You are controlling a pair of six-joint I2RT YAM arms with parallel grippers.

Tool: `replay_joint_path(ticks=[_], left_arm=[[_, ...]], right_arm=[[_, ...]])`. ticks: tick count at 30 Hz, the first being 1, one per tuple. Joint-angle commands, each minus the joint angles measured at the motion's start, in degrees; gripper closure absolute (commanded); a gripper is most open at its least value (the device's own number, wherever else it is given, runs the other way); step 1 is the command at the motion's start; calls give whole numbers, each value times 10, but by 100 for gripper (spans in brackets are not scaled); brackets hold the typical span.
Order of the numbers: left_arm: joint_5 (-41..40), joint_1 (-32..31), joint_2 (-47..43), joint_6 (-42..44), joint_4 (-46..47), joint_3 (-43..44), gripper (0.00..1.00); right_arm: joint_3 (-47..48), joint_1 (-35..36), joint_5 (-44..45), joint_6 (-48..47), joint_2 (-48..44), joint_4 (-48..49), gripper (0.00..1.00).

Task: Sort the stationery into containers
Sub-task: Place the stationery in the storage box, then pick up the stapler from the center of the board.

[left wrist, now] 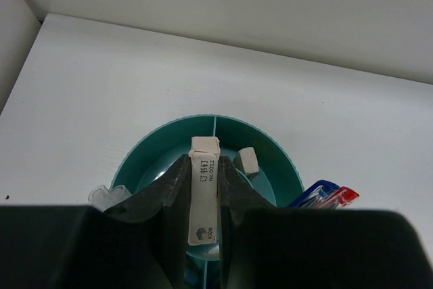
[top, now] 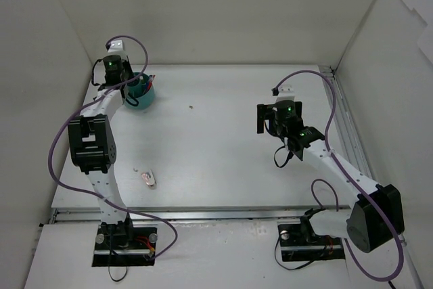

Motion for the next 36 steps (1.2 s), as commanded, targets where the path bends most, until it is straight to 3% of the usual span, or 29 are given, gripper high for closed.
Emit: replay_joint_path(ticks=[1, 5, 11, 13, 16, 21, 25, 31, 36], left_arm=[[8, 1, -18, 1, 75, 37, 90], [13, 1, -7, -8, 66, 41, 89], [20, 1, -47, -33, 84, -23, 55], [25, 1, -67, -34, 90, -44, 38], [34, 1, -97, -33, 76, -57, 30], [27, -4, -193, -36, 23, -94, 2], [22, -24, -294, -62, -34, -154, 0], [15, -52, -499, -126, -103, -324, 0], [-24, -76, -658, -227, -255, -455, 0]], right_arm=[[26, -5, 0, 7, 2, 24, 2], [26, -5, -2, 6, 8, 24, 2], [22, -9, -7, 1, 1, 23, 2], [22, -8, -14, 0, -4, 24, 2], [19, -10, -24, -1, -14, 24, 2], [9, -10, -45, -1, -33, 32, 2], [-5, -12, -52, 6, -47, 50, 2], [-47, -16, -66, 31, -91, 79, 2], [-82, -19, -79, 50, -137, 79, 2]])
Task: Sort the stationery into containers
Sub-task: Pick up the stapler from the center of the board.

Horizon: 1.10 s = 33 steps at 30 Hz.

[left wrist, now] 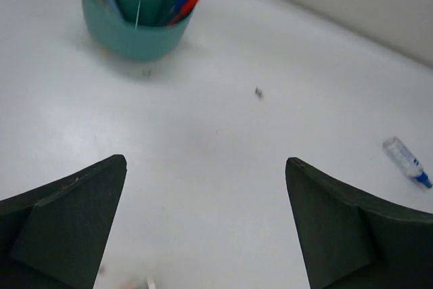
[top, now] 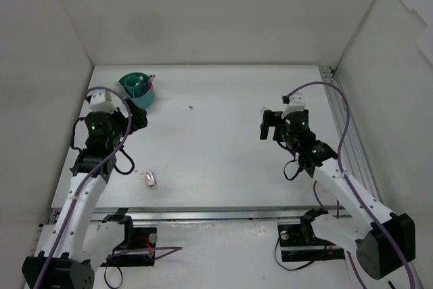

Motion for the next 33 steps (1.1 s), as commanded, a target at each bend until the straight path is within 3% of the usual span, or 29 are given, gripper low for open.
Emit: replay_joint_path(ticks=[1, 4, 8, 18, 23, 28, 33], left_arm=[[-27, -6, -74, -106, -150, -71, 0], [-19, -19, -134, -150, -221, -131, 0], [-19, -24, -160, -187, -220, -195, 0], [-26, -41, -37, -238, -201, -200, 0], [-69, -83, -7, -275, -242, -195, 1], [-145, -111, 37, -320, -251, -181, 7], [-179, -124, 105, -319, -247, -153, 24]], right_arm=[[-13, -1, -11, 22, -39, 41, 2], [-18, -4, -14, 24, -42, 40, 2], [-10, -4, -25, 27, -19, 45, 2], [-6, -6, -18, 25, -1, 36, 2], [-3, -6, -13, 23, 8, 34, 2], [-1, -5, -9, 23, 14, 32, 2], [-2, -7, 1, 21, 8, 28, 2]])
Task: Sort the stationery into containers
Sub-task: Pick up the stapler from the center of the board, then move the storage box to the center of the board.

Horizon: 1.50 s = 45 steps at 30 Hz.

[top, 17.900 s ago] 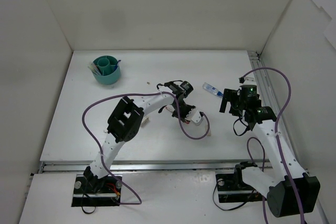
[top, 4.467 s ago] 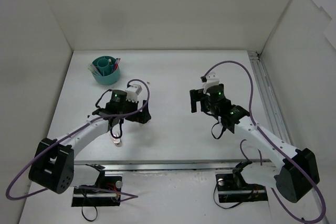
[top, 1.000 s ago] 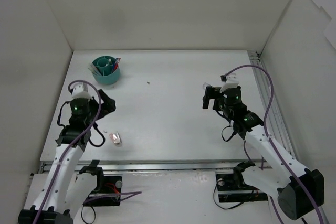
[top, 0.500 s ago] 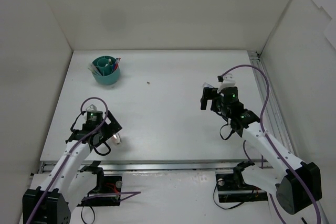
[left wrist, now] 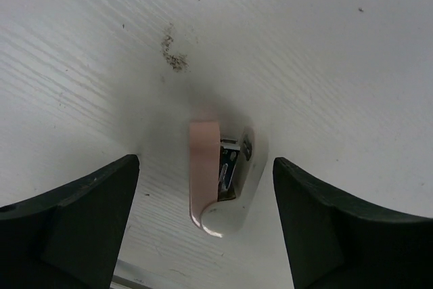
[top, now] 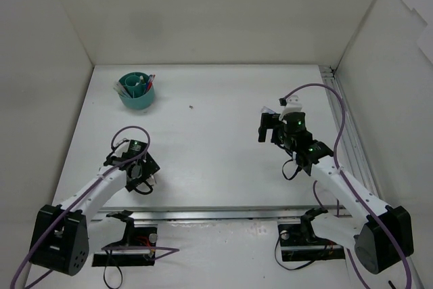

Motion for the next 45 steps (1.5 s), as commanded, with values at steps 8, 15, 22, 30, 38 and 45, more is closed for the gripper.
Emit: replay_joint_path(ticks=[8, 15, 22, 30, 38, 45], left_arm=[[-49, -30, 55, -20, 8, 63, 73], [-70, -35, 7, 10, 9, 96, 81], [-193, 5, 40, 186, 127, 272, 79], [11, 120, 214, 429, 453, 433, 77], [84, 142, 417, 521, 521, 610, 80], [143, 161, 503, 503, 558, 667, 80]], right_arm=[[17, -9, 34, 1, -14, 19, 2], [18, -9, 44, -1, -14, 19, 2], [18, -9, 59, -10, -19, 19, 2], [26, -15, 99, -35, -2, 21, 2], [62, -24, 120, -49, 51, 22, 2], [76, -36, 124, -59, 79, 25, 2]])
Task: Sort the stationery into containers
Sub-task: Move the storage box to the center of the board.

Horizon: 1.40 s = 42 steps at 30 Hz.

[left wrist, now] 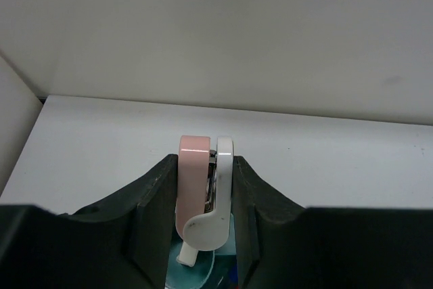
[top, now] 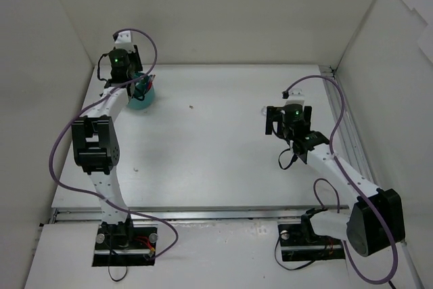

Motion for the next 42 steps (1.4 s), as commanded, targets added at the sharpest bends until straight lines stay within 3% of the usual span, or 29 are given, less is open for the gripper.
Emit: replay_joint_path(ticks=[1, 17, 34, 42], left_arm=[[40, 15, -3, 11, 88, 43, 80], [31, 15, 140, -64, 138, 135, 80], [-35, 9, 82, -91, 183, -23, 89], [-25, 9, 37, -82, 185, -31, 89]], right_arm=[[35, -10, 20, -10, 7, 30, 2], [37, -27, 22, -10, 30, 29, 2], [53, -39, -2, -21, 64, 32, 2], [43, -41, -15, -23, 49, 38, 2]])
